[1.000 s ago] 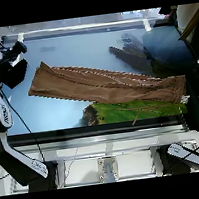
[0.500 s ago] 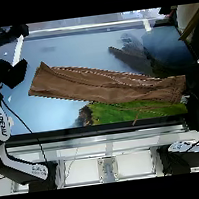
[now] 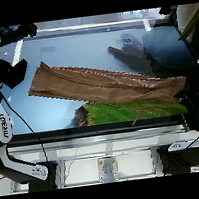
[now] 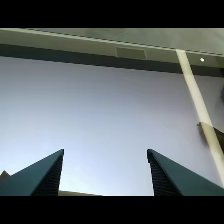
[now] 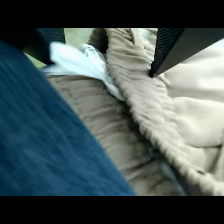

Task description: Fold the clothes and pants, and hang the long-sleeved shirts on hangers.

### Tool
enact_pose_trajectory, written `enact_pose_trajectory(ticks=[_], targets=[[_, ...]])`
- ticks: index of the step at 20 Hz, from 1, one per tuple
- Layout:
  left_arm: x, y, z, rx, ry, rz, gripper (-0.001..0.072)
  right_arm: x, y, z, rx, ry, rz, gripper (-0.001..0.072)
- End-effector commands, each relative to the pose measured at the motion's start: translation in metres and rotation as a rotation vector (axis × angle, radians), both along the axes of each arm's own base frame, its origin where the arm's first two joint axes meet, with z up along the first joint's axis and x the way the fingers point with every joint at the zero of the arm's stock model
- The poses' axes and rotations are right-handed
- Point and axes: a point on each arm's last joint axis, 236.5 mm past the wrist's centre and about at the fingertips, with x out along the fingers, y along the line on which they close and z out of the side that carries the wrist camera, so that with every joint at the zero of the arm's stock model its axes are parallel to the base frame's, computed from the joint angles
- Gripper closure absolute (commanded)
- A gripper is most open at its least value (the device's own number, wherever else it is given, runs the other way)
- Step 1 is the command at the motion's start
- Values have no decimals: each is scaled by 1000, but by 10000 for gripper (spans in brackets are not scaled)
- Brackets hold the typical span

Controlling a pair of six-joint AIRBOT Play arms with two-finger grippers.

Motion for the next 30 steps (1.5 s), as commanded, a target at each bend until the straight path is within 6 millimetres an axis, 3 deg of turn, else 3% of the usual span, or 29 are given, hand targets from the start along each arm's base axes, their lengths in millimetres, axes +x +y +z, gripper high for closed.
enact_pose_trajectory(ticks=[1, 7, 8, 11, 12, 14, 15, 17, 18, 19, 20, 23, 26, 28, 30], targets=[[0, -2, 0, 0, 1, -4, 130, 35, 6, 14, 58, -135, -45, 123], [-2, -3, -6, 2, 24, -10, 131, 54, 45, -21, 54, -78, 62, 125], [-4, -4, -9, 3, 35, -14, 130, 60, 52, -23, 71, -85, 61, 165], [-6, -5, -14, 6, 57, -21, 131, 86, 50, -8, 81, -184, 18, 172], [-6, -5, -15, 6, 60, -21, 130, 92, 49, -2, 84, -209, 19, 265], [-6, -5, -15, 6, 62, -23, 132, 98, 46, 9, 81, -231, 38, 539], [-7, -7, -17, 7, 68, -28, 181, 100, 46, 15, 81, -242, 49, 664], [-12, -22, -30, 42, 108, -78, 321, 101, 51, 30, 101, -259, 82, 668], [-16, -34, -43, 61, 147, -117, 451, 96, 59, 38, 126, -264, 112, 668], [-22, -51, -57, 69, 194, -157, 656, 89, 69, 49, 155, -263, 154, 668], [-26, -69, -72, 75, 235, -197, 697, 79, 77, 59, 173, -259, 199, 668], [-34, -132, -107, 90, 294, -305, 697, 53, 84, 91, 109, -215, 268, 669], [-56, -209, -150, 116, 360, -438, 697, 25, 84, 136, -43, -212, 317, 669], [-81, -265, -181, 141, 406, -538, 697, 3, 94, 166, -116, -221, 359, 669], [-120, -330, -207, 118, 461, -658, 697, -22, 104, 190, -185, -216, 390, 669]])
